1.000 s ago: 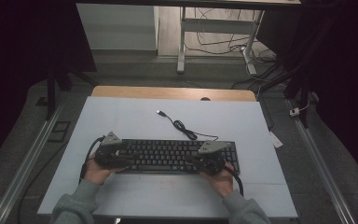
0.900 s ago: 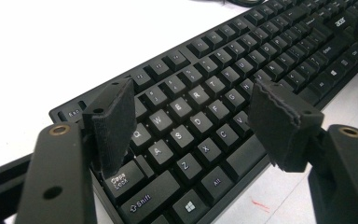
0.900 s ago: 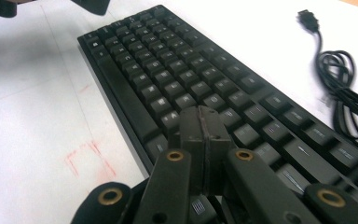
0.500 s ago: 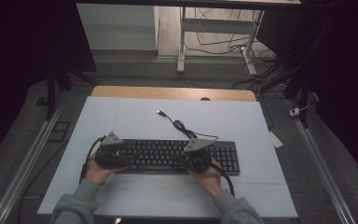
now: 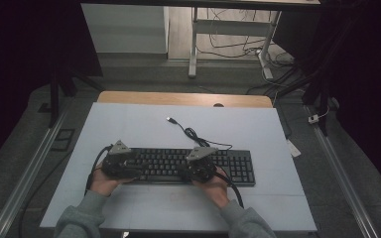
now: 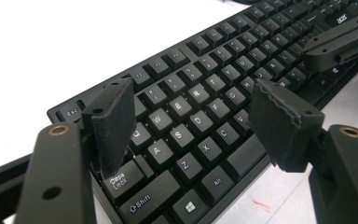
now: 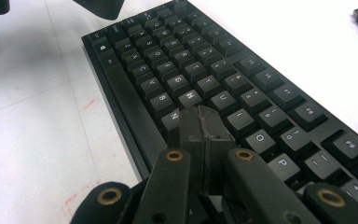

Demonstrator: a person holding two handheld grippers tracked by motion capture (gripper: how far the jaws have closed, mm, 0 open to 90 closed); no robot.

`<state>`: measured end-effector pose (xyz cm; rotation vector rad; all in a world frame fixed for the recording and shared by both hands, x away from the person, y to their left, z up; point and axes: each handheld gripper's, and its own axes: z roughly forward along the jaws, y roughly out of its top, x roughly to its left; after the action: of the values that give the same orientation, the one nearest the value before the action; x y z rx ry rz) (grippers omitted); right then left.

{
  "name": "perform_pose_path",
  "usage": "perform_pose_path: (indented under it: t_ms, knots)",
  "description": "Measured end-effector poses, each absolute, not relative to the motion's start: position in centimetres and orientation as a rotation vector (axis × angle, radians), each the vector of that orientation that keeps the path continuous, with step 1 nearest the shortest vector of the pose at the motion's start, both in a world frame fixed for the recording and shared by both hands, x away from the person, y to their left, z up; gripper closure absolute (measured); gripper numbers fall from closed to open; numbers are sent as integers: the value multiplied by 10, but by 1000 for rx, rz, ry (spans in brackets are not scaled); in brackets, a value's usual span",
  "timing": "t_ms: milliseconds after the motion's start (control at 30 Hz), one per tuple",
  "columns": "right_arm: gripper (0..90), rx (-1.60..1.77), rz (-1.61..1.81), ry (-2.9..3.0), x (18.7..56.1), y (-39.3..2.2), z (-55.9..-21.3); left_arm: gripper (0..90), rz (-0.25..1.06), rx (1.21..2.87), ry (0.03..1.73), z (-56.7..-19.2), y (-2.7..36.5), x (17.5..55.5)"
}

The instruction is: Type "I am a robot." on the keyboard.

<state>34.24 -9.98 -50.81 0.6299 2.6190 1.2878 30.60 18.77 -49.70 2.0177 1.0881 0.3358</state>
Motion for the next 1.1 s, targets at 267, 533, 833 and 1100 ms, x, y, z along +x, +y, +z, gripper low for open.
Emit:
perform_pose_path:
  t_ms: [267,533,833,1100]
  knots:
    - [894,629,1255,2644,345,-89,-513,312,335,2018,1087,-497,188,306]
    - [894,615,1210,2665,345,-82,-517,312,336,2018,1083,-497,188,306]
    - [898,596,1170,2664,345,-80,-521,312,338,2020,1084,-497,188,306]
    - [897,610,1210,2628,344,-84,-514,311,341,2017,1089,-497,188,306]
